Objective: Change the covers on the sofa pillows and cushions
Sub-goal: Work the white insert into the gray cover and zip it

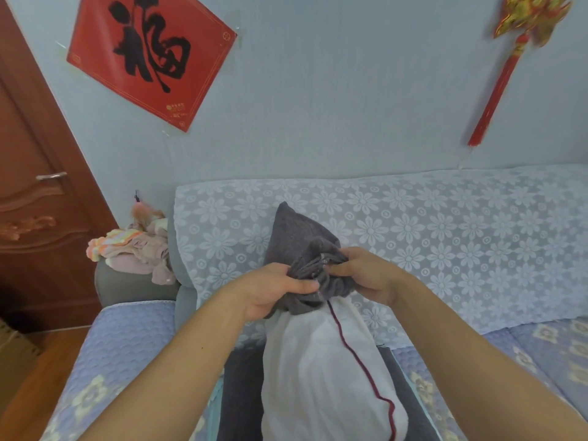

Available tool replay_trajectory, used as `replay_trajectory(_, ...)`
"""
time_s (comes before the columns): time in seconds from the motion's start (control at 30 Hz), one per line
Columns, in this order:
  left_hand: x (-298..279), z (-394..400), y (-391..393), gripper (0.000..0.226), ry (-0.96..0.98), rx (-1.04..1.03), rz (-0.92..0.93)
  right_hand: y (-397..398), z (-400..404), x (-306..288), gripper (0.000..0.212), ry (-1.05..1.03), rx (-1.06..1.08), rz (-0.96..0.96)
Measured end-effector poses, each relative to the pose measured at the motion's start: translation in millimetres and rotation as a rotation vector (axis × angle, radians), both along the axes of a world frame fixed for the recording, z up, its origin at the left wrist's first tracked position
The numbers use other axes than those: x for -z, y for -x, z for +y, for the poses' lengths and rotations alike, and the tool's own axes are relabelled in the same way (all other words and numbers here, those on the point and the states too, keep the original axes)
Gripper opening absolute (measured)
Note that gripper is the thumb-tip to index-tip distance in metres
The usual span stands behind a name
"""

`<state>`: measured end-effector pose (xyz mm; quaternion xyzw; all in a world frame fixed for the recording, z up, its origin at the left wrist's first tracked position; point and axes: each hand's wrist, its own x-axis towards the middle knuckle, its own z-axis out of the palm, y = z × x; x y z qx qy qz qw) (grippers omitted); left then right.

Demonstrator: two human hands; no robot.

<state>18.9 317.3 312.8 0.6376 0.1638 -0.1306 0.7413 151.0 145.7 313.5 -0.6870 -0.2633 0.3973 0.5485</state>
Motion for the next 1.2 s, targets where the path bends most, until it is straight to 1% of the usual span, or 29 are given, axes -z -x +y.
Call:
replay_trajectory(0.07,1.0,-0.6,-2.8,0.028,-0.076,-0.043,0.006,3.8,-3.6,-1.3,0.036,0.041,-0.085,0.008)
replay_trajectory(0.1,1.8,-0.2,-3.6,0.028,-0.077,-0.06,0.013,7.2,-3.7,-2.8,0.035,0.103,-0.14,-0.028)
replay_trajectory(0.17,1.5,0.7,-2.5,0.028,-0.083,-0.062,0.02,14.4,-1.2,-3.4,0.021,0.238,-0.245,-0.13)
replay_trajectory(0.2,0.6,1.0,-1.8,0.029,-0.084,-0.055,0.021,16.6,-0.5,-2.4,0.015,0.271,-0.26,-0.16)
replay_trajectory(0.27,-2.4,1.1,-0.1,0.032,-0.039,-0.042,0.021,17.6,-0.8,0.1,0.012,0.256,-0.193,-0.16)
replay_trajectory(0.33,-4.1,2.5,0.6,0.04,0.037,-0.03,0.007,15.2,-3.1,2.7,0.012,0.218,-0.144,-0.178)
replay_trajectory(0.43,-2.4,4.7,3.9,0.05,0.159,0.025,-0.049,18.6,-4.8,5.5,0.028,0.206,-0.054,-0.241)
replay_trajectory(0.47,0.6,6.2,5.6,0.053,0.174,0.042,-0.064,21.9,-5.8,6.1,0.035,0.214,0.033,-0.304)
replay_trajectory(0.5,4.3,7.7,7.9,0.056,0.177,0.049,-0.072,26.0,-9.3,6.7,0.04,0.228,0.165,-0.415)
replay_trajectory(0.53,8.3,10.2,10.0,0.057,0.164,0.042,-0.07,33.3,-15.4,5.0,0.043,0.235,0.302,-0.512)
replay_trajectory(0.57,12.0,12.5,12.0,0.056,0.14,0.028,-0.061,41.8,-24.1,4.0,0.039,0.209,0.406,-0.54)
replay_trajectory(0.6,15.5,15.3,13.8,0.055,0.113,0.015,-0.05,54.6,-33.0,-0.6,0.03,0.167,0.469,-0.479)
replay_trajectory(0.63,18.3,18.0,16.5,0.056,0.091,0.007,-0.041,65.8,-43.1,2.6,0.025,0.148,0.472,-0.405)
replay_trajectory(0.67,19.1,20.3,19.4,0.057,0.072,0.01,-0.038,78.2,-52.5,6.5,0.03,0.146,0.466,-0.323)
replay_trajectory(0.73,17.5,23.7,25.4,0.057,0.065,0.035,-0.049,103.7,-69.0,22.1,0.057,0.134,0.438,-0.236)
replay_trajectory(0.77,16.1,24.6,28.1,0.057,0.085,0.042,-0.06,116.5,-75.3,32.0,0.063,0.065,0.453,-0.238)
replay_trajectory(0.8,13.8,24.9,30.3,0.057,0.122,0.036,-0.068,129.7,-81.4,40.0,0.059,-0.033,0.469,-0.25)
replay_trajectory(0.83,12.0,23.8,32.0,0.058,0.17,0.029,-0.071,143.2,-88.0,50.4,0.044,-0.147,0.482,-0.319)
replay_trajectory(0.87,10.7,21.8,32.8,0.06,0.211,0.031,-0.077,156.5,-92.3,56.6,0.024,-0.247,0.445,-0.35)
replay_trajectory(0.9,10.2,18.5,32.2,0.062,0.231,0.036,-0.083,166.9,-93.0,60.8,0.027,-0.265,0.349,-0.461)
replay_trajectory(0.93,8.7,14.4,30.7,0.064,0.228,0.041,-0.085,175.2,-87.7,63.6,0.05,-0.248,0.257,-0.553)
replay_trajectory(0.97,7.0,9.7,28.9,0.064,0.216,0.046,-0.088,179.8,-83.5,74.4,0.066,-0.225,0.196,-0.682)
replay_trajectory(1.0,4.7,4.6,27.6,0.062,0.199,0.048,-0.092,180.5,-77.6,82.9,0.07,-0.212,0.198,-0.78)
replay_trajectory(1.03,2.3,0.8,27.1,0.059,0.18,0.049,-0.097,175.9,-71.8,90.8,0.062,-0.221,0.229,-0.846)
replay_trajectory(1.07,-0.8,-1.5,28.1,0.057,0.161,0.05,-0.1,166.2,-64.6,95.1,0.051,-0.247,0.305,-0.877)
replay_trajectory(1.1,-3.7,-2.8,30.4,0.055,0.146,0.055,-0.1,151.5,-58.5,98.7,0.043,-0.246,0.43,-0.872)
replay_trajectory(1.17,-7.2,-2.6,34.6,0.055,0.104,0.061,-0.104,117.7,-43.4,86.4,0.03,-0.173,0.707,-0.8)
replay_trajectory(1.2,-8.5,-2.3,35.4,0.055,0.077,0.031,-0.109,99.9,-36.3,78.3,0.023,-0.121,0.811,-0.74)
